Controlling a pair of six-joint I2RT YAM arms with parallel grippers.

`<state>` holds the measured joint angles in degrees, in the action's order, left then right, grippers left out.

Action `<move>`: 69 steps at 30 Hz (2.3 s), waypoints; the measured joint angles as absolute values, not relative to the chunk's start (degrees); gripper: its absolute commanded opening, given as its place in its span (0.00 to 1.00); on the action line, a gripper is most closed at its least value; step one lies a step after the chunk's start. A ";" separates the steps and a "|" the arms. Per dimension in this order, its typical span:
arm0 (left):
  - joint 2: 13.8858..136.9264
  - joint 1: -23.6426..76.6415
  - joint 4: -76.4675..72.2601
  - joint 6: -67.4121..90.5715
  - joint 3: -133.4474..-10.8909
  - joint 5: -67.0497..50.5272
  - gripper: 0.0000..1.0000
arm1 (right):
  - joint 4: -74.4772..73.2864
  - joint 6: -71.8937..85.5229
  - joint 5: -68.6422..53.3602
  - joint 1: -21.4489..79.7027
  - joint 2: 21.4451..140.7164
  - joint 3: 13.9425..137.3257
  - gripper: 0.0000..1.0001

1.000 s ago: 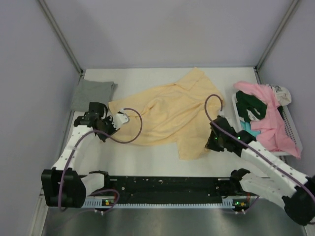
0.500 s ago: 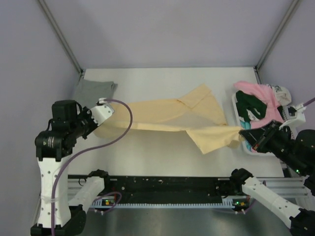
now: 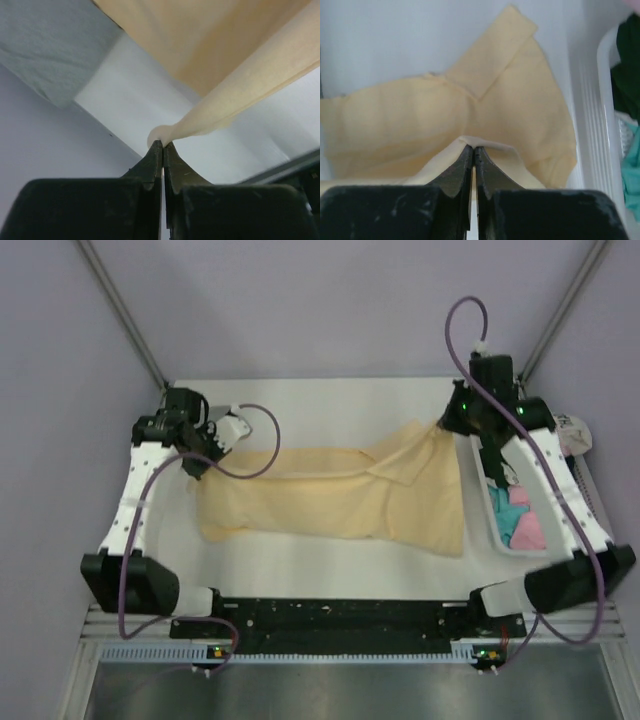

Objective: Fold and stack the t-shirts
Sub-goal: Flatten out the tshirt

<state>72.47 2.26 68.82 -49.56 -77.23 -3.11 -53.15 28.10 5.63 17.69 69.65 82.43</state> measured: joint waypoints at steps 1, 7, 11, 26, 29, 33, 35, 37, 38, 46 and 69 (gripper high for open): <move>77.49 2.33 68.05 -48.51 -81.56 -2.74 0.00 | -52.62 27.44 4.10 15.03 76.71 88.27 0.00; 99.46 2.44 56.47 -41.67 -116.57 2.28 0.00 | -47.83 23.70 0.51 8.93 107.33 135.61 0.00; 97.08 2.46 46.81 -40.40 -123.04 4.16 0.00 | -44.05 22.74 0.60 8.38 105.25 147.06 0.00; 65.73 3.86 39.27 -54.33 -88.86 0.21 0.00 | -39.66 18.46 -1.58 8.32 52.34 100.22 0.00; 60.03 3.84 43.29 -57.28 -74.22 -0.40 0.00 | -46.76 21.87 -4.25 8.32 43.97 84.62 0.00; 55.29 3.79 51.11 -59.72 -57.30 -0.12 0.00 | -58.17 25.93 -10.66 8.21 36.18 65.65 0.00; 54.13 3.70 56.21 -60.16 -50.04 1.28 0.00 | -65.17 27.31 -14.13 8.16 32.64 57.47 0.00; 53.98 3.64 59.94 -60.18 -44.66 2.57 0.00 | -71.16 28.25 -17.67 8.16 28.99 52.16 0.00; 53.91 3.62 61.58 -60.18 -41.91 3.44 0.00 | -73.32 28.67 -20.10 8.16 27.05 50.15 0.00; 53.69 3.46 69.23 -59.88 -34.83 8.08 0.30 | -77.17 28.45 -31.22 8.12 23.51 42.02 0.02; 88.62 3.42 51.33 -42.09 -73.32 -1.21 0.55 | -40.75 20.45 -7.20 17.65 86.94 73.21 0.65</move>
<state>88.62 3.42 51.33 -42.09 -73.32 -1.21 -40.75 20.45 -7.20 17.65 86.94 73.21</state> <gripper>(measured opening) 0.557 0.650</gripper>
